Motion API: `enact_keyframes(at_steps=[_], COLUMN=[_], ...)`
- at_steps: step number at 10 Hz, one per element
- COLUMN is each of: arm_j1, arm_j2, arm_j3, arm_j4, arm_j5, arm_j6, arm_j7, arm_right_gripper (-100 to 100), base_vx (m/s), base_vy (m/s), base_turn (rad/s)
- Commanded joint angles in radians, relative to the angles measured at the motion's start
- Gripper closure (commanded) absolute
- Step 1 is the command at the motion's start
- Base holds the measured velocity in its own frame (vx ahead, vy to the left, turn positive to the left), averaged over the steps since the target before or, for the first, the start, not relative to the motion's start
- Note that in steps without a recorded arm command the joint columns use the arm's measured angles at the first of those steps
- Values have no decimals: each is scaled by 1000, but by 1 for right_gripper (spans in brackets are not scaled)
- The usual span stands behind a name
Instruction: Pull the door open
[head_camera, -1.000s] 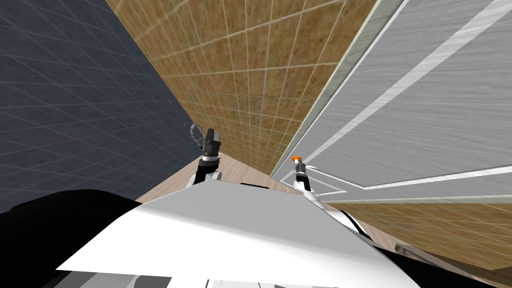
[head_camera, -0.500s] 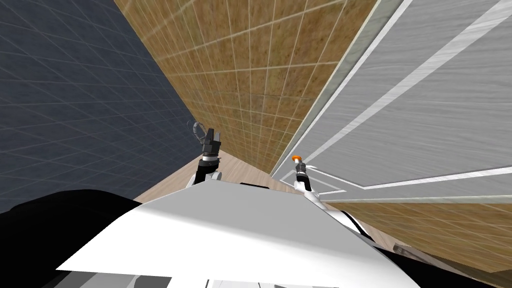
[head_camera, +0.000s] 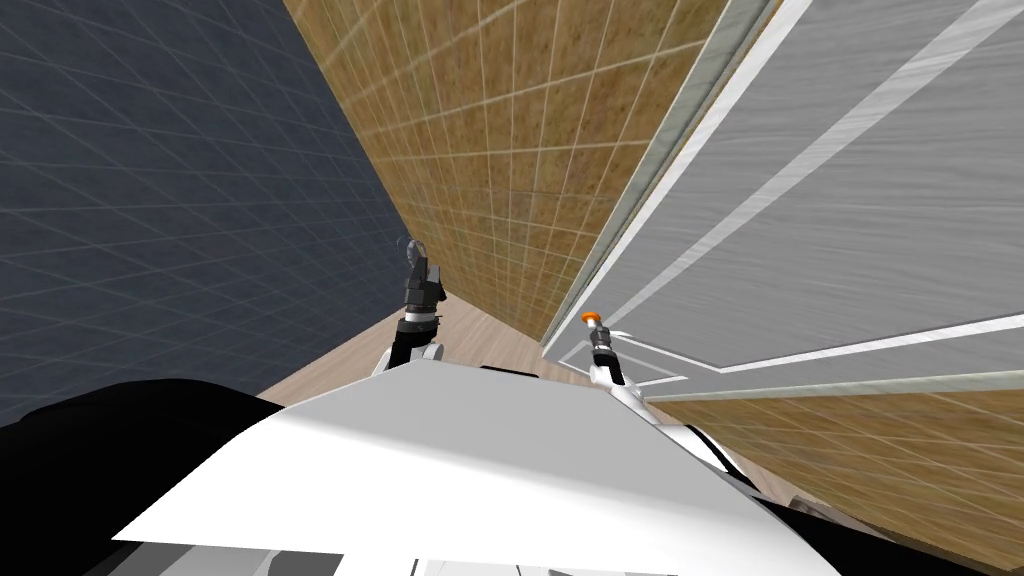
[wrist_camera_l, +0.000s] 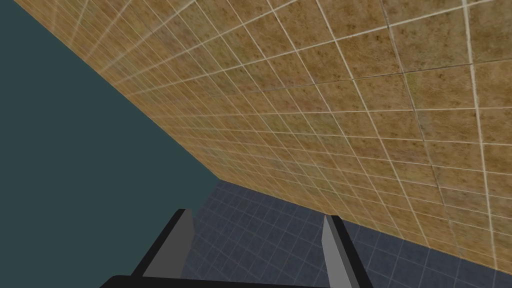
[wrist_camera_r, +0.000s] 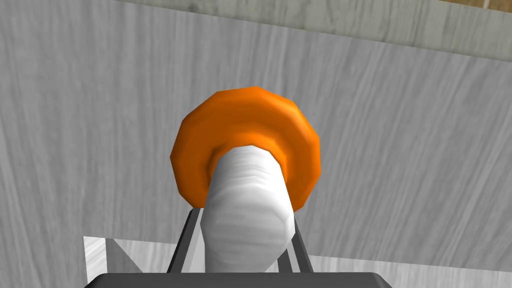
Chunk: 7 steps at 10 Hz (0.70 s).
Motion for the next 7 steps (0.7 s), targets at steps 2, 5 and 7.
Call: enact_keyframes(at_steps=[2,5,7], arm_j1=[9,22,34], arm_j2=[-21,-30,-45], arm_j3=[25,51,75], arm_j4=[-4,-18,-29], arm_j5=[13,20,25], arm_j6=[-12,-20,-34], arm_j7=[-31,-51,-71], arm_right_gripper=[100,100,100], base_vx=[-232,-173,-241], base_vy=[-37,-27,-96], base_turn=[113,68,123])
